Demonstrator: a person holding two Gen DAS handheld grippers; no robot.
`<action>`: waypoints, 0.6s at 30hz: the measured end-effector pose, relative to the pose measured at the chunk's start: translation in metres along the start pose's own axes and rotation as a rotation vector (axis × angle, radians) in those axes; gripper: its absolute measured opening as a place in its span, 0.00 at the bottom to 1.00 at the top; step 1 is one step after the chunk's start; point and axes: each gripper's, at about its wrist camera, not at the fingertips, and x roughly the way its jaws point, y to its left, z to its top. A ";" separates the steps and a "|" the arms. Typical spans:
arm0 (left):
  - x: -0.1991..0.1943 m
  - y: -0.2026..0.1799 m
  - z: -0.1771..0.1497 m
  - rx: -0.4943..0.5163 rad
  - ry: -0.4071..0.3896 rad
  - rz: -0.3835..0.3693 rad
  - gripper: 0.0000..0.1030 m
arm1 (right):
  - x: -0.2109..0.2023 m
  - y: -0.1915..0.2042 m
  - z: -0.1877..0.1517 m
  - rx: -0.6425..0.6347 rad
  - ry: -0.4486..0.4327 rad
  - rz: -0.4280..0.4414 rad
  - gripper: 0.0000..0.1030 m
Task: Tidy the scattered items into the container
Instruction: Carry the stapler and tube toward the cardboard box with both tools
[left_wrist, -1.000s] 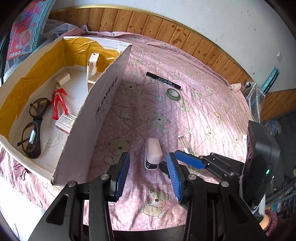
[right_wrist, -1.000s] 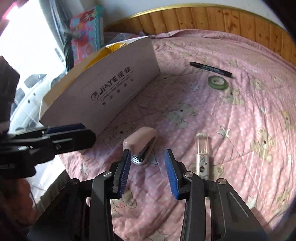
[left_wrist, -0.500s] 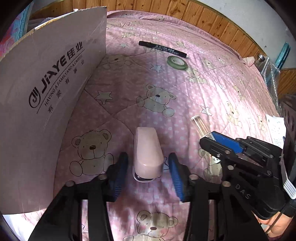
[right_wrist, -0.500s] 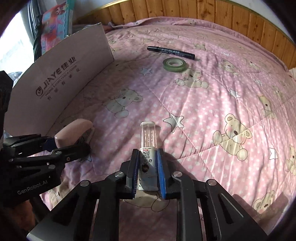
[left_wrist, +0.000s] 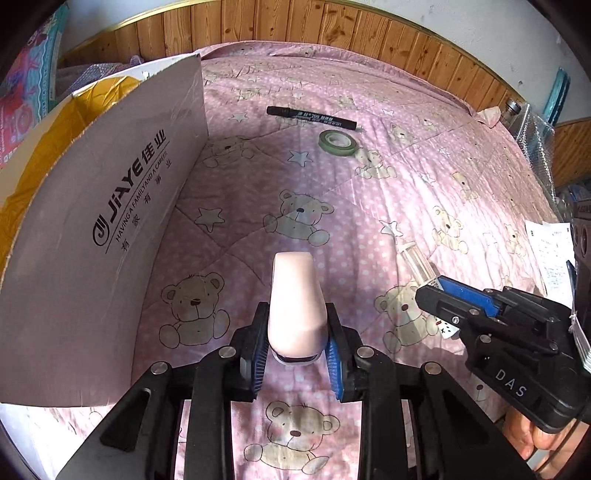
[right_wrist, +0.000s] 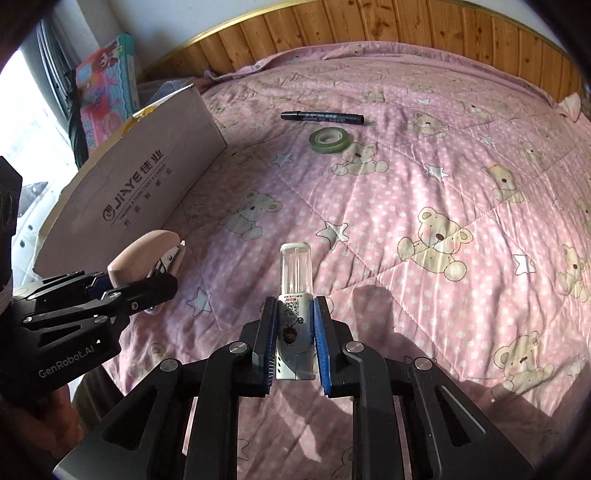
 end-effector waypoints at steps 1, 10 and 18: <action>-0.005 -0.002 0.001 0.002 -0.009 -0.004 0.28 | -0.003 0.001 0.000 0.004 -0.006 0.005 0.19; -0.041 -0.009 0.008 0.004 -0.071 -0.045 0.28 | -0.033 0.013 -0.003 0.009 -0.058 0.028 0.19; -0.074 -0.011 0.010 -0.004 -0.127 -0.076 0.28 | -0.062 0.028 -0.002 0.007 -0.109 0.056 0.19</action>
